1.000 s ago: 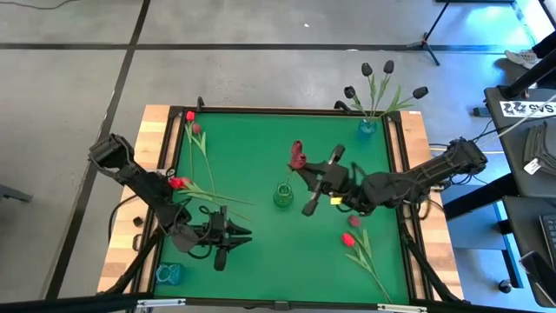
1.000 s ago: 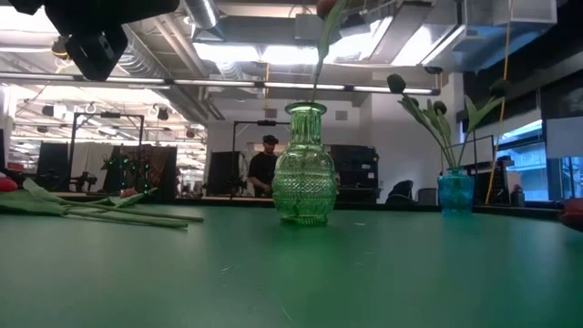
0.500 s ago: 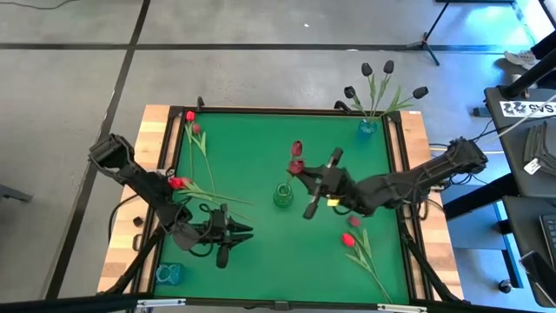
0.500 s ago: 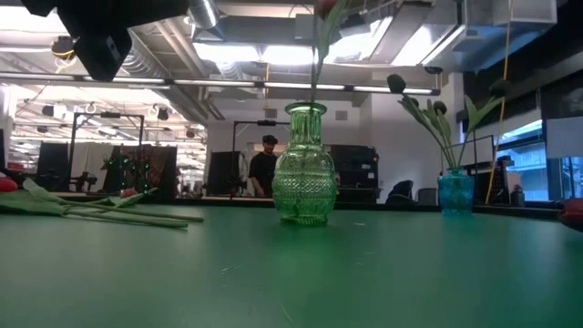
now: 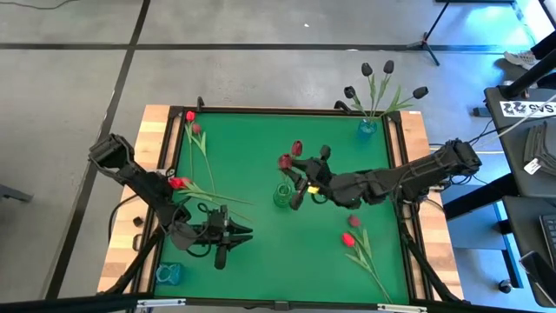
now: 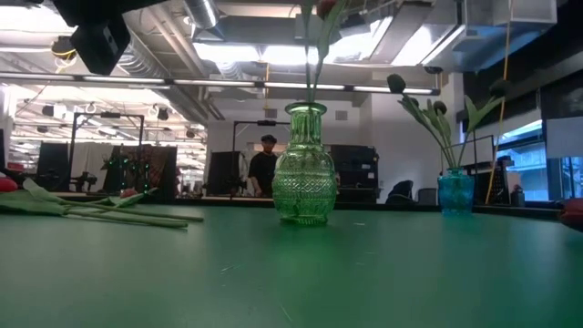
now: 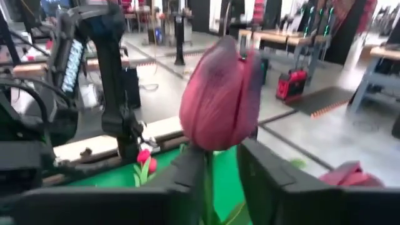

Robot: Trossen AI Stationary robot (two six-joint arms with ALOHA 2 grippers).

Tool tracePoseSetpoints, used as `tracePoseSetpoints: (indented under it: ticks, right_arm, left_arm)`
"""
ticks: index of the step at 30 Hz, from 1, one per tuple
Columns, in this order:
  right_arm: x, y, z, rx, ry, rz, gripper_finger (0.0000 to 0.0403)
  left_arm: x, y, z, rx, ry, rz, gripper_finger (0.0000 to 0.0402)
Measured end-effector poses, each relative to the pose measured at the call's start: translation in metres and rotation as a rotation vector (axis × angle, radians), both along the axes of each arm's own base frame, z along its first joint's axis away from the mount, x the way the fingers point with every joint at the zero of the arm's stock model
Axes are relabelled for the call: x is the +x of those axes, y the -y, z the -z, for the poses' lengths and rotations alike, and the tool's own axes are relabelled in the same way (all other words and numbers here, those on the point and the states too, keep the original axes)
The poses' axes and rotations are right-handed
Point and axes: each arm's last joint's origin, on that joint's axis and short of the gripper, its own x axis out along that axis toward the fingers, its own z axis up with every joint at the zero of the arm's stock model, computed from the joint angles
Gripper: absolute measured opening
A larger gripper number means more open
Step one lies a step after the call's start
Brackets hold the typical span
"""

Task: Sort flowers into vase by color
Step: Put the middle right pink flower into the green vase, then put the bottom pink flower into the green vase

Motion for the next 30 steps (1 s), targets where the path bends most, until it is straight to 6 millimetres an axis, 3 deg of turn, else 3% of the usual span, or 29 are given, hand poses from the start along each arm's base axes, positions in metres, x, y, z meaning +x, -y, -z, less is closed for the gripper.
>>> tracePoseSetpoints:
  ticks: [6, 9, 15, 19, 25, 30]
  right_arm:
    - [0.004, 0.013, 0.013, 0.124, -0.078, -0.083, 0.019]
    - [0.003, 0.017, 0.019, 0.169, -0.133, -0.099, 0.022]
    - [-0.008, 0.019, 0.018, 0.203, -0.315, -0.045, 0.0229]
    - [-0.015, 0.012, 0.017, 0.268, -0.4, -0.112, 0.0229]
    - [-0.03, -0.014, 0.02, 0.359, -0.505, -0.212, 0.0229]
    - [-0.055, -0.042, 0.031, 0.413, -0.629, -0.185, 0.023]
  left_arm:
    - [0.0, 0.0, -0.002, -0.01, 0.014, 0.001, 0.0088]
    - [0.0, 0.0, -0.002, -0.011, 0.015, 0.001, 0.0088]
    - [0.001, -0.001, -0.004, -0.015, 0.029, -0.003, 0.0088]
    - [0.002, -0.001, -0.005, -0.002, 0.04, -0.006, 0.0088]
    - [0.003, -0.001, -0.01, 0.01, 0.077, -0.003, 0.0088]
    - [0.001, 0.0, -0.011, 0.003, 0.084, 0.002, 0.0088]
